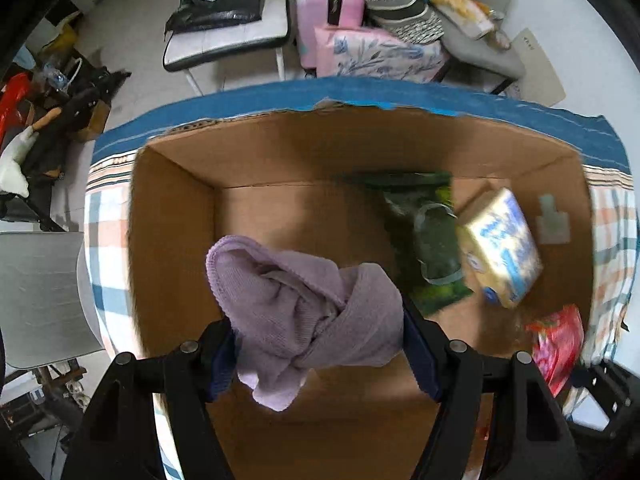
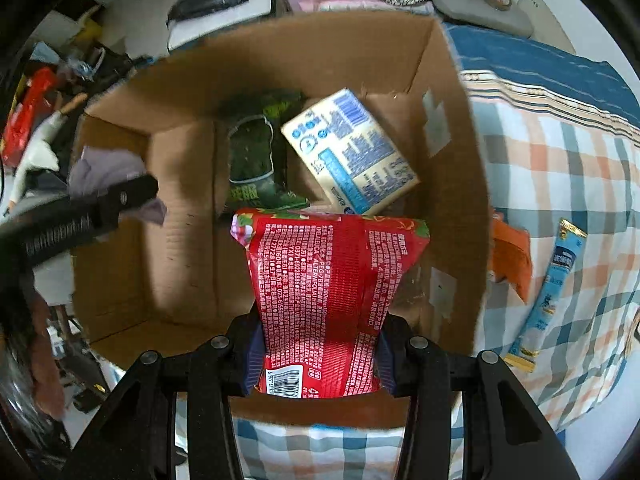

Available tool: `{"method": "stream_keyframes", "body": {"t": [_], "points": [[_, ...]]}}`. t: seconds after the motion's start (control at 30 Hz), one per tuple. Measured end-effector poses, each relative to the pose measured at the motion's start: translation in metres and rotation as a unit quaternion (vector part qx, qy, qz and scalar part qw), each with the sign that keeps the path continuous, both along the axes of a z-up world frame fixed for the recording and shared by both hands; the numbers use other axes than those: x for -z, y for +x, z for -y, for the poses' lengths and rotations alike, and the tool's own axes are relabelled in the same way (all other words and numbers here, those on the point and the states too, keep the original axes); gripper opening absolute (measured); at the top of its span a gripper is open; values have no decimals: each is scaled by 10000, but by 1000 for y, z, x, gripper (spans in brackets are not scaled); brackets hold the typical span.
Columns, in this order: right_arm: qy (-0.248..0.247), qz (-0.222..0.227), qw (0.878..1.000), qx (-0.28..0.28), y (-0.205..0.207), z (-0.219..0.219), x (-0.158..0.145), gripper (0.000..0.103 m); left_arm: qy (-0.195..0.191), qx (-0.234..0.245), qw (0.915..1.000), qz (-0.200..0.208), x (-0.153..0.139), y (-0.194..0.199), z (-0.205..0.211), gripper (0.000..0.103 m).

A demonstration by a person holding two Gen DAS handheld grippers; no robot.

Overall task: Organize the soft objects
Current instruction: 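Carry the cloth and red bag into the box and release both, then grasp the orange snack bag with the left tool while the right tool grasps the blue tube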

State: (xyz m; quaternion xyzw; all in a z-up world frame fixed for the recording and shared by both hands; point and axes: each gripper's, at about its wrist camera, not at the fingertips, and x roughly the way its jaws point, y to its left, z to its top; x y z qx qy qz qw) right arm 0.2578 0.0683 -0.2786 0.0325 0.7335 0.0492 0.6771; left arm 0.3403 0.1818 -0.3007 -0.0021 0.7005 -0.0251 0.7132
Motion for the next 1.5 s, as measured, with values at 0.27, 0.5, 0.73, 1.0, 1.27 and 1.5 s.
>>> {"method": "stream_keyframes", "body": {"t": [0.27, 0.5, 0.73, 1.0, 1.27, 1.5], "points": [[-181, -329, 9993, -70, 11, -11, 33, 48, 69, 81, 9993, -350, 29, 28, 2, 73], [-191, -534, 9984, -73, 17, -12, 43, 53, 65, -126, 9982, -587, 38, 38, -4, 77], [-185, -495, 9986, -47, 22, -8, 34, 67, 29, -255, 9979, -596, 32, 37, -7, 88], [-149, -357, 9992, -109, 22, -10, 13, 96, -16, -353, 9989, -313, 2, 22, -8, 89], [-312, 83, 9992, -229, 11, -7, -22, 96, 39, -339, 9992, 230, -46, -30, -8, 89], [-394, 453, 9975, -368, -20, 3, -56, 96, 164, -339, 9971, 664, -89, -86, -9, 89]]}}
